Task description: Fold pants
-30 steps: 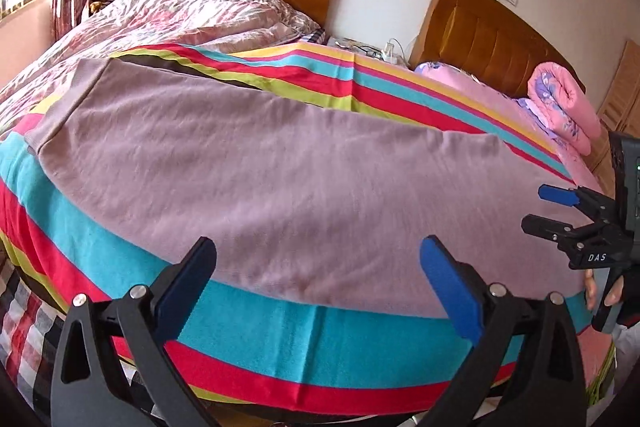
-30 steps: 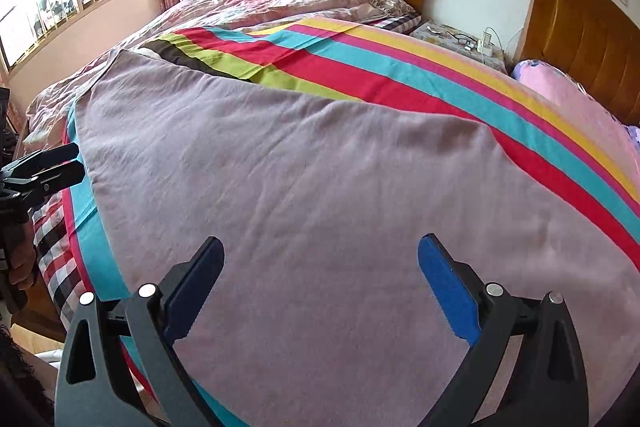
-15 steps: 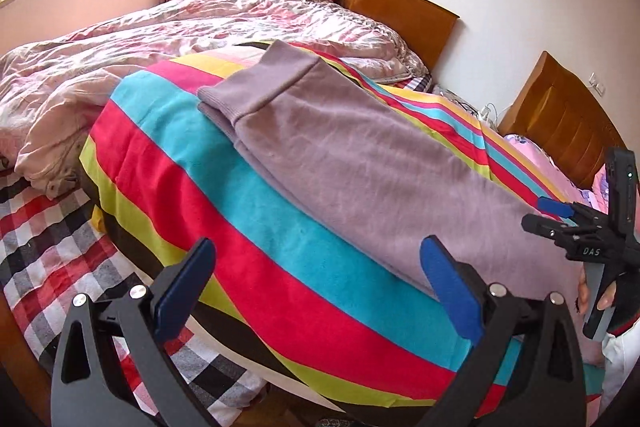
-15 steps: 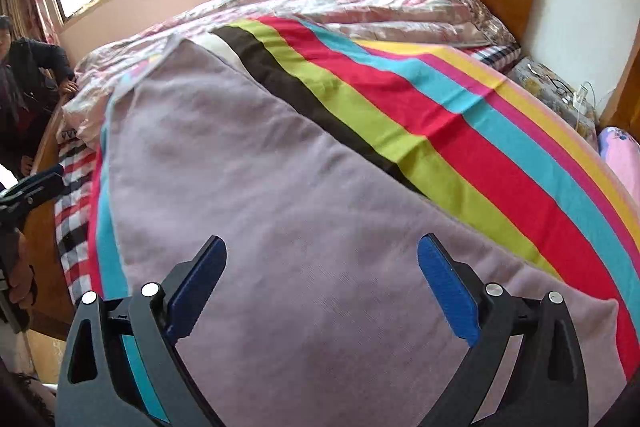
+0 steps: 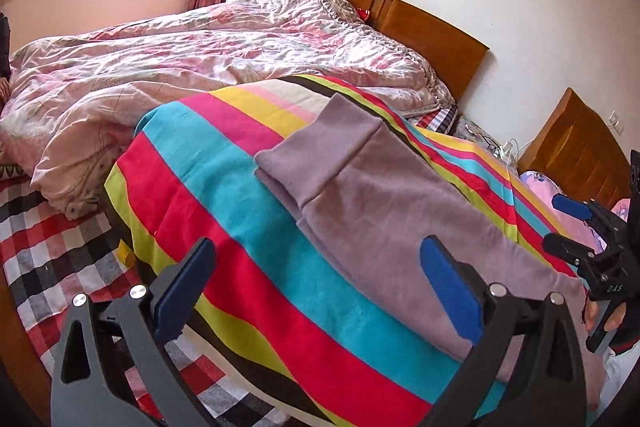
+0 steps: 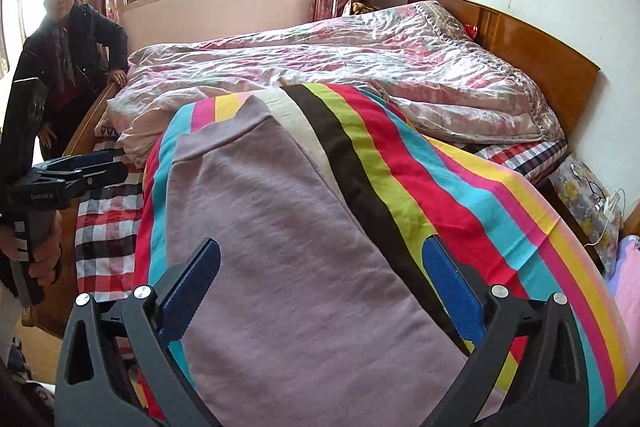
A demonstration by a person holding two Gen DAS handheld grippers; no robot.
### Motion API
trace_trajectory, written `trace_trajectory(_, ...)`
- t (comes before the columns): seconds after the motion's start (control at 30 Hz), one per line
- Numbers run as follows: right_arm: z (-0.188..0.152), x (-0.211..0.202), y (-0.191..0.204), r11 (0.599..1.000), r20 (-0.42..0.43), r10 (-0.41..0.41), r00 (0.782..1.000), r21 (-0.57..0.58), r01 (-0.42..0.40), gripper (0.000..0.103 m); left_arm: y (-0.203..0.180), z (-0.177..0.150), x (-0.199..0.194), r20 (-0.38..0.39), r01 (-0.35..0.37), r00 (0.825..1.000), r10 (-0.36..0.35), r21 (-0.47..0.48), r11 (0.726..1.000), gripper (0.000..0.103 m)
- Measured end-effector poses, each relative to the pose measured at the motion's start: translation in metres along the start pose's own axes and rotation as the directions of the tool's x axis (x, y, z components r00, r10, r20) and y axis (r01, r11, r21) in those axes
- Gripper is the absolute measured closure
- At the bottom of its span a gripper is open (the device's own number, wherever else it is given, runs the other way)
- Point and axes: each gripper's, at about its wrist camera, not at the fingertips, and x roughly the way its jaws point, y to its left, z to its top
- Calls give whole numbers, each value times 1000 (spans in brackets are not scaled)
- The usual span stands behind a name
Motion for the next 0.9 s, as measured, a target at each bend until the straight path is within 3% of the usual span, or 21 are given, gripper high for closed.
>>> trace_trajectory(0.17,-68,15,11,1000,-148,26,989,-12,-28,5,24,-33,8,-80,-5,997,0,-61,998,1)
trace_trajectory(0.3,-89,19,8,998,-172,40,984,60,-30,5,26,-38,10,-79,-1,997,-6,-76,997,1)
trace_trajectory(0.77,-73,1,15,998,-104,30,994,61,-24,5,0,-42,1,-68,31,997,-34,-35,999,1)
trace_trajectory(0.9,-50,-7,17,999,-30,29,999,41,-28,5,-21,-27,-11,-19,77,997,-77,7,997,1)
